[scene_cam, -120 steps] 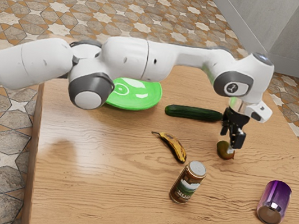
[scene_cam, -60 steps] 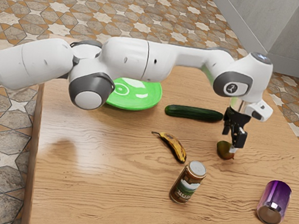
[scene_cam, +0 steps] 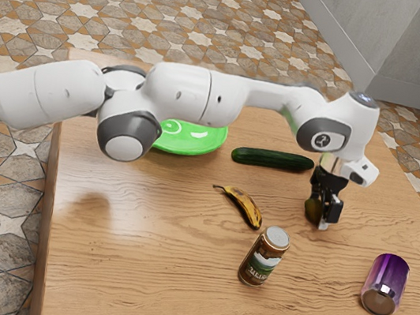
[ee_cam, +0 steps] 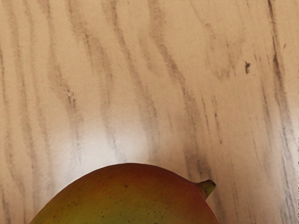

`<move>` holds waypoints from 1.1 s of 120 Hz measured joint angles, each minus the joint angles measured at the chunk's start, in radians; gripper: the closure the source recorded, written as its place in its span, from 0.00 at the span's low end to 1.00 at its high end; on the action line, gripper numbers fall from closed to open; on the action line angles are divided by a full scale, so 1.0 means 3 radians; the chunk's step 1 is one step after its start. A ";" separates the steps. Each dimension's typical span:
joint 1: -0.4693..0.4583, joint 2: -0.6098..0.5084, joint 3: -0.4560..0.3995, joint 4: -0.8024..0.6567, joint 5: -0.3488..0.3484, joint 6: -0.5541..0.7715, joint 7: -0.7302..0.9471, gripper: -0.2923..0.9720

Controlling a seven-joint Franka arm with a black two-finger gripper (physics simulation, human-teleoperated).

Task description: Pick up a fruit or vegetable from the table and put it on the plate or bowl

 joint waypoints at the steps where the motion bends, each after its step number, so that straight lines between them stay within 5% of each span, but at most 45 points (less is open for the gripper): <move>1: 0.0000 0.0002 -0.0001 0.0000 -0.0001 0.0003 0.0000 0.23; 15: -0.0003 0.0016 -0.0009 0.0000 -0.0009 0.0035 0.0000 0.27; 37: -0.0002 0.0033 -0.0010 -0.0004 -0.0004 0.0062 -0.0007 0.45; 56: -0.0026 0.0003 0.0001 -0.0005 0.0005 0.0038 -0.0017 0.46; 92: -0.0093 -0.0829 0.0308 -0.0312 0.0044 -0.0331 -0.0010 0.47; 119: -0.0678 -0.2174 0.1295 -0.2123 0.0096 -0.0408 0.0030 0.48; 132: -0.1619 -0.2711 0.2434 -0.2881 0.0124 -0.0374 0.0055 0.48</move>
